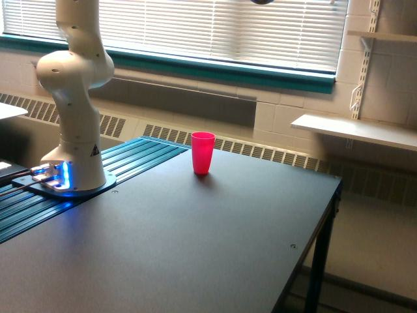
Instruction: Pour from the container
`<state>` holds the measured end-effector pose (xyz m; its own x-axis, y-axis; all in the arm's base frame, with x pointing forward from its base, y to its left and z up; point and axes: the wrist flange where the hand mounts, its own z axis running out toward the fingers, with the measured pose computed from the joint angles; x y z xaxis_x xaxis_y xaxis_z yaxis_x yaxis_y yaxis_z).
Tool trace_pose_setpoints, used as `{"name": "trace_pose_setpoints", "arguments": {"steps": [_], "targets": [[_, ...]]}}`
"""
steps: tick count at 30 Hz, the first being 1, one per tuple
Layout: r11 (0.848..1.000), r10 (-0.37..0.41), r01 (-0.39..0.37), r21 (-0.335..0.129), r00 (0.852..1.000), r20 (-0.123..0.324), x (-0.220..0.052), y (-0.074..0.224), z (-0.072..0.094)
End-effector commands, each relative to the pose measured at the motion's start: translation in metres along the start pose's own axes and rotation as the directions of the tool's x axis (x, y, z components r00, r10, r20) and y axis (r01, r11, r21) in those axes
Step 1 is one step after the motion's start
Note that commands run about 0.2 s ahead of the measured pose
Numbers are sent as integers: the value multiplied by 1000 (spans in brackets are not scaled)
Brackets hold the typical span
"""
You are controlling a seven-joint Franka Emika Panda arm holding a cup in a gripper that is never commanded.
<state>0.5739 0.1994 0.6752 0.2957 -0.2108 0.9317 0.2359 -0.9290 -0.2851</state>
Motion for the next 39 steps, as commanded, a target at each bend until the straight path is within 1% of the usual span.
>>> {"name": "trace_pose_setpoints", "arguments": {"steps": [1, 3, 4, 5, 7, 8, 9, 10, 11, 12, 13, 15, 16, 17, 18, 20, 21, 22, 25, 27, 31, 32, 33, 36, 39], "targets": [[992, -127, 127, 6, 988, 89, -13, -23, 8], [988, -155, 157, -7, 980, 128, -20, -22, 9], [984, -172, 176, -15, 973, 155, -25, -21, 11], [980, -190, 196, -20, 967, 171, -28, -20, 11], [966, -247, 258, -28, 945, 214, -38, -20, 12], [963, -251, 268, -39, 937, 243, -45, -19, 12], [962, -248, 269, -48, 933, 259, -50, -19, 12], [964, -232, 258, -57, 930, 285, -56, -17, 13], [966, -215, 247, -69, 926, 312, -63, -13, 13], [972, -178, 219, -83, 921, 347, -72, -8, 14], [973, -164, 211, -91, 915, 368, -78, -6, 14], [972, -147, 211, -107, 893, 426, -97, -2, 13], [970, -138, 213, -115, 877, 460, -109, -2, 11], [969, -137, 218, -118, 867, 480, -116, -2, 9], [966, -138, 229, -121, 851, 507, -127, -2, 7], [965, -115, 227, -135, 822, 558, -144, -1, 0], [964, -107, 226, -139, 811, 575, -150, -1, -2], [964, -97, 224, -141, 795, 598, -158, 0, -6], [967, -80, 211, -143, 786, 614, -173, -5, -20], [969, -84, 211, -132, 778, 623, -185, -8, -29], [974, -66, 192, -123, 754, 654, -210, -9, -47], [974, -60, 189, -124, 744, 665, -218, -8, -52], [975, -57, 186, -122, 739, 672, -223, -8, -55], [973, -65, 202, -115, 714, 697, -243, -6, -70], [972, -69, 206, -109, 700, 711, -253, -5, -81]]}}
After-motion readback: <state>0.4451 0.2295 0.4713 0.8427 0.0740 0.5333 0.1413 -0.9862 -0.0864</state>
